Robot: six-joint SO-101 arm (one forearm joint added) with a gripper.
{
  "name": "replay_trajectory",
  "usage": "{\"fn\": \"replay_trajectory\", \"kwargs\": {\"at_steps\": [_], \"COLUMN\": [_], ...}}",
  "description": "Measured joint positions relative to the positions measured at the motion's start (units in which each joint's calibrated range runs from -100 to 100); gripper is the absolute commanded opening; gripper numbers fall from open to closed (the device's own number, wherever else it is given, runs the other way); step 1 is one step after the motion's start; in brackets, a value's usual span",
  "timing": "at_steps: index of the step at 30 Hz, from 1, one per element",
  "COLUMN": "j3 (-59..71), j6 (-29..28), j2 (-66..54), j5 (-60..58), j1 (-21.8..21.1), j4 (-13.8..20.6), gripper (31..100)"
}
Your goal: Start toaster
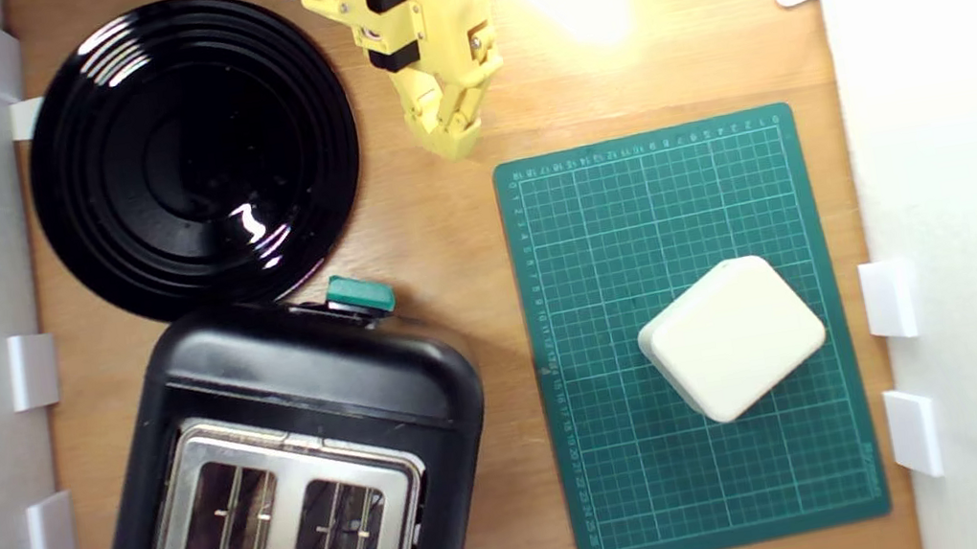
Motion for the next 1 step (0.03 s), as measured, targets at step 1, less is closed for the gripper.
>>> {"fn": "replay_trajectory", "kwargs": {"at_steps": [1], "j3": [0.0], "j6": [0.0], "j2": [0.0], "j5": [0.0], "j1": [0.0], "j4": [0.0], "gripper": [31.4]}}
